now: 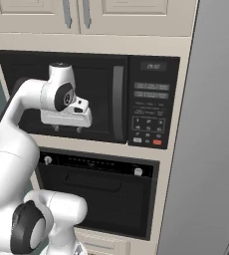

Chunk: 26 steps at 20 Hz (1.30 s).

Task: Take the baked cake out of the oven and place it on the plate for cooling. Then close the oven door.

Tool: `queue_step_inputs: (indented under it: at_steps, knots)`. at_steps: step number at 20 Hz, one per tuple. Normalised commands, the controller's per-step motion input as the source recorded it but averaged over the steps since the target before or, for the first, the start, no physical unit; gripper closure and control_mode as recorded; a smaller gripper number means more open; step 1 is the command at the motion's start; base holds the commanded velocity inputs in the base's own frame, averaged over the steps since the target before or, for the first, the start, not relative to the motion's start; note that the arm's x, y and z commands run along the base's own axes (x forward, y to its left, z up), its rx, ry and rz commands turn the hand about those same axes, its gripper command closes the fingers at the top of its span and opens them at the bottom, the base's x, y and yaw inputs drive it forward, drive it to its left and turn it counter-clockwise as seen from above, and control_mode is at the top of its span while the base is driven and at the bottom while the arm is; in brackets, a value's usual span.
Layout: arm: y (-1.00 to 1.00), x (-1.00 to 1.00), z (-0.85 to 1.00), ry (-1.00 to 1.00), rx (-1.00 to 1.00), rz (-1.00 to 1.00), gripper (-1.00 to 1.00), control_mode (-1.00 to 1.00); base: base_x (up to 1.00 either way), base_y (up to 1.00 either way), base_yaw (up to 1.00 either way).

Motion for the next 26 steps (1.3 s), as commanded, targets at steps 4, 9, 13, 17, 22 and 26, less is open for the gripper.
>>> queue_step_inputs:
  at_steps: [4, 9, 13, 17, 22, 26]
  knots:
    - [-0.03, -0.2, -0.04, 0.12, -0.01, 0.0, -1.0, -1.0, 0.0, 0.0, 0.0]
    - [-0.34, -0.83, -0.29, 0.1, -0.05, 0.0, -1.0, -1.0, 0.0, 0.0, 0.0]
    - [-0.16, -0.42, -0.34, 0.12, -0.05, 0.0, -1.0, -1.0, 0.0, 0.0, 0.0]
    - [0.0, 0.02, -0.07, 0.15, 0.0, -0.02, -1.0, -1.0, 0.0, 0.0, 0.0]
    - [0.0, 0.0, -0.02, 0.14, 0.0, -0.01, -1.0, -1.0, 0.0, 0.0, 0.0]
    - [-0.03, 0.0, 0.0, 0.13, 0.0, 0.0, -1.0, -1.0, 0.0, 0.0, 0.0]
